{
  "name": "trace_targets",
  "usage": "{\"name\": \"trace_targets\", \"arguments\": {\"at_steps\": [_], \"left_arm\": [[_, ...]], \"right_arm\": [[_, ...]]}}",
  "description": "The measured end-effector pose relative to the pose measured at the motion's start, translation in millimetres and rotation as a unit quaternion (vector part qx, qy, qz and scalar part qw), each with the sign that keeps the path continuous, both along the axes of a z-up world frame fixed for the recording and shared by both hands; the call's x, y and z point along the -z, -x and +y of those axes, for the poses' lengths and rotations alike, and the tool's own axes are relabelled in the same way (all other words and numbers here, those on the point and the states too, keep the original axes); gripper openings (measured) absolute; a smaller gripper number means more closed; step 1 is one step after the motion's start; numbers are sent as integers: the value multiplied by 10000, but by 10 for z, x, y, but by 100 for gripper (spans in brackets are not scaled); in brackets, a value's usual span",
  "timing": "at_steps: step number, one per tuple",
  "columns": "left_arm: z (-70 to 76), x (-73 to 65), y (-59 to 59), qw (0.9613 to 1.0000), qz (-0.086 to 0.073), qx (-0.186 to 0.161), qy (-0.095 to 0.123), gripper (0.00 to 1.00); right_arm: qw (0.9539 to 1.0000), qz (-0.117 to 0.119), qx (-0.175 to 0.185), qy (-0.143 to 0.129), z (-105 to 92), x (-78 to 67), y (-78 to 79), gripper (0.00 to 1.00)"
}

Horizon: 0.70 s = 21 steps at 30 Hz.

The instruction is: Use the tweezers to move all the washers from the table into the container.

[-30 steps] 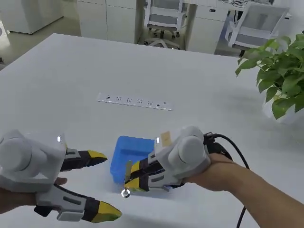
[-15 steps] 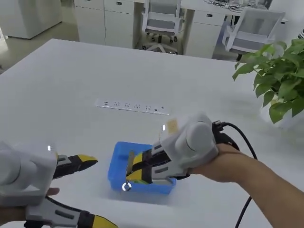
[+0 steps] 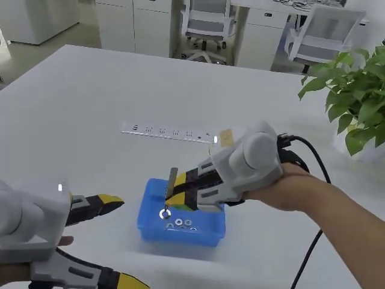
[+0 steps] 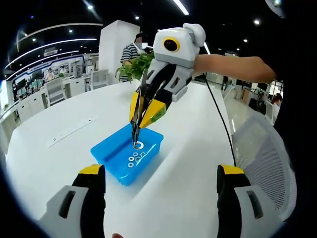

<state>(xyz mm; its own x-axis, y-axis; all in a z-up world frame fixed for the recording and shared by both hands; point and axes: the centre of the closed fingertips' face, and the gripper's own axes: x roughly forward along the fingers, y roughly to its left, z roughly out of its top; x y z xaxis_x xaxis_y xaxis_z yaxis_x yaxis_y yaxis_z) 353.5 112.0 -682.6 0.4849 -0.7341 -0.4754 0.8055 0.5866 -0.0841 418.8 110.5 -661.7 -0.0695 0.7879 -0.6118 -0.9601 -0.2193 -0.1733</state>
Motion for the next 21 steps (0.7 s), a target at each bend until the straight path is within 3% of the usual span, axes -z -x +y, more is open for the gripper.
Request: {"name": "trace_targets", "arguments": {"at_steps": [21], "left_arm": [[41,49,-147,10000,-22,-15,12,99]], "right_arm": [[9999,-121,58,-16,94,319,-424,9]]}}
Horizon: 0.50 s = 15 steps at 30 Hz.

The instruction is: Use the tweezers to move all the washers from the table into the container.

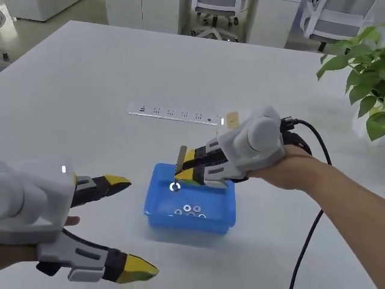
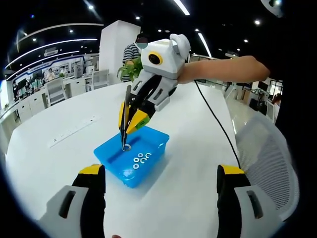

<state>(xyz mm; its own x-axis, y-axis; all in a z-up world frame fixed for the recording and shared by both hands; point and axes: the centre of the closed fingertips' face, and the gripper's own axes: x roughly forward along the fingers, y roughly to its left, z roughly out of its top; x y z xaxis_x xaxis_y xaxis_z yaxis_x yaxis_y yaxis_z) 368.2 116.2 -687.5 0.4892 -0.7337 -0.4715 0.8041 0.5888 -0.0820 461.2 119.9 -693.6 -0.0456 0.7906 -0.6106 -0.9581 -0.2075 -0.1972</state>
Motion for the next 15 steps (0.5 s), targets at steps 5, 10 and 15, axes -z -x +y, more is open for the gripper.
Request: {"name": "trace_targets", "arguments": {"at_steps": [5,10,15], "left_arm": [[7,6,-34,10000,-8,-11,34,99],[6,25,-62,10000,3,-11,43,99],[-10,41,-87,10000,-11,-31,66,99]], "right_arm": [[10000,15,-3,53,-6,114,-38,9],[9999,72,1,128,-18,248,-49,9],[9998,91,31,184,-22,363,-75,9]]}}
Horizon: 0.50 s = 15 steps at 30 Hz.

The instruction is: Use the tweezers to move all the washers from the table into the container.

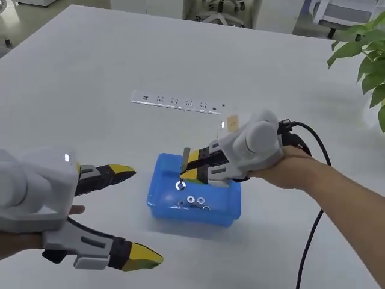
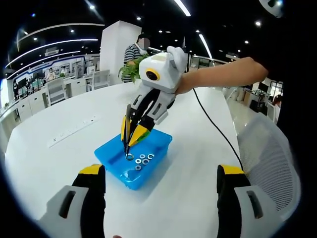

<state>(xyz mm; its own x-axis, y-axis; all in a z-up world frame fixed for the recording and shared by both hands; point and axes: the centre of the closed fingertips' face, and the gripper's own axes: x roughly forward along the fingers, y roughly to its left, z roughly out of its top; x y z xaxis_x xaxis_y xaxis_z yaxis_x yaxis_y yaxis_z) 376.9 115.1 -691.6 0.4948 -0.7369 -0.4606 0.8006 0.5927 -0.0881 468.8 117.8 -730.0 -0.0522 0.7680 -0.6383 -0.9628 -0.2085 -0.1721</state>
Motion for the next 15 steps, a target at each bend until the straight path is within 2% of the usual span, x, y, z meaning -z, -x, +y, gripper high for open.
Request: {"name": "trace_targets", "arguments": {"at_steps": [15], "left_arm": [[-12,54,-77,10000,-18,-18,-37,92]], "right_arm": [[9999,6,-12,117,3,255,-10,9]]}}
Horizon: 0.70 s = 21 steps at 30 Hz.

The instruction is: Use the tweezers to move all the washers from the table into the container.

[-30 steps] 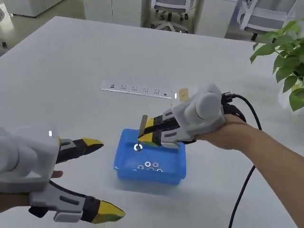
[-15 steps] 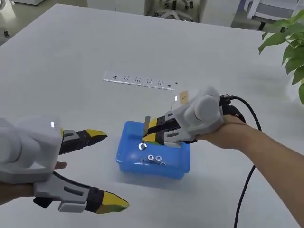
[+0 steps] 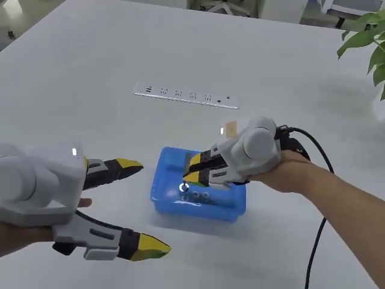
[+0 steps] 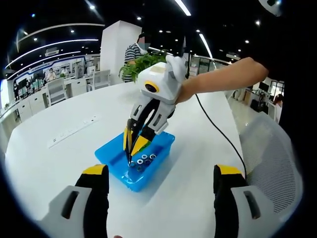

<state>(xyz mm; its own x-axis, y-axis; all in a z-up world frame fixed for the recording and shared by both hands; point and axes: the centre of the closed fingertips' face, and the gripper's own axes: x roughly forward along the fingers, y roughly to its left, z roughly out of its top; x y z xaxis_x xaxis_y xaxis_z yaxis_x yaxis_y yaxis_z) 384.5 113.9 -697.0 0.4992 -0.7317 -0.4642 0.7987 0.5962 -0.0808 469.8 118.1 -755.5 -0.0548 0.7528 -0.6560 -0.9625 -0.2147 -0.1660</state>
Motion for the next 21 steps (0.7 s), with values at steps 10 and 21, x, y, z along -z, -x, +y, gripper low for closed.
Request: {"name": "trace_targets", "arguments": {"at_steps": [10,21], "left_arm": [[27,-6,-108,9998,-171,-48,-106,76],[8,-46,-340,9990,-334,109,-291,52]], "right_arm": [[9999,-85,-67,71,-28,69,10,9],[9998,-120,-110,80,-29,67,13,9]]}}
